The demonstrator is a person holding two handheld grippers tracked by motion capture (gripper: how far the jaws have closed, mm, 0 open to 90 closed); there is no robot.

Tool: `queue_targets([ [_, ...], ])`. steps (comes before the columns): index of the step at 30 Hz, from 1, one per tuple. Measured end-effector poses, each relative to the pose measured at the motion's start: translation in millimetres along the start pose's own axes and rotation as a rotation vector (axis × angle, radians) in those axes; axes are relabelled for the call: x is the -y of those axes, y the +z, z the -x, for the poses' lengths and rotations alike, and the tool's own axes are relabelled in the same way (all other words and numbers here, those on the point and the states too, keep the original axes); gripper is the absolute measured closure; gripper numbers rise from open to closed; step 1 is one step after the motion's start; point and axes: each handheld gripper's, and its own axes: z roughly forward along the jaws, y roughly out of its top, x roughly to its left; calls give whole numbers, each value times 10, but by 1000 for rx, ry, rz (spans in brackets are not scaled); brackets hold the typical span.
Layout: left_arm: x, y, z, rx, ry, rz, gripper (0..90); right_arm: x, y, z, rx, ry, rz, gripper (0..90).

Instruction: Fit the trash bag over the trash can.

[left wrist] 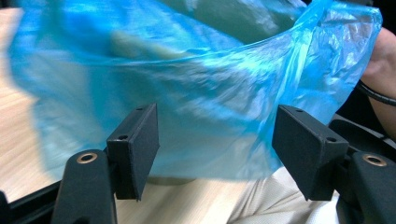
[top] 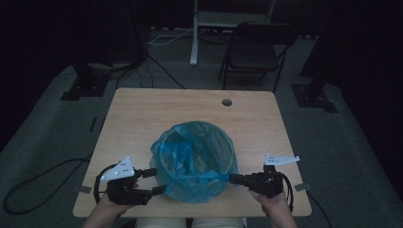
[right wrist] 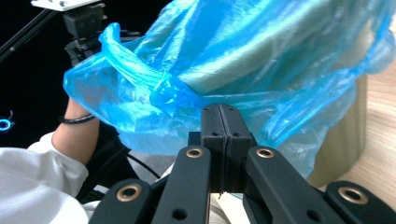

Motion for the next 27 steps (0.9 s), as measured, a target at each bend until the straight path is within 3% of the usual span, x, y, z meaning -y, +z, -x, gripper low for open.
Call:
queue_targets([
  [2, -14, 69, 23, -7, 5, -16, 352, -18, 17, -18, -6, -6, -2, 899],
  [9, -6, 153, 26, -12, -11, 3, 737, -27, 86, -60, -20, -17, -10, 898],
  [11, 1, 149, 37, -17, 5, 0, 870, -23, 84, -58, -21, -16, -8, 898],
  [12, 5, 145, 43, -18, 9, -4, 895, -21, 81, -57, -22, -15, -7, 898],
  [16, 38, 140, 44, -17, 14, -19, 900, -11, 60, -50, -14, -15, -4, 898],
  [20, 143, 166, -38, -12, -28, -41, 900, 89, 113, 18, 11, 10, -41, 898],
  [22, 173, 192, -67, 5, -41, -42, 900, 154, 162, 94, -30, 51, -48, 898],
  [24, 183, 223, -57, 13, -28, -57, 900, 199, 216, 143, -46, 75, -65, 898],
  [27, 205, 243, -39, 6, -22, -73, 900, 231, 245, 139, -45, 69, -78, 899],
])
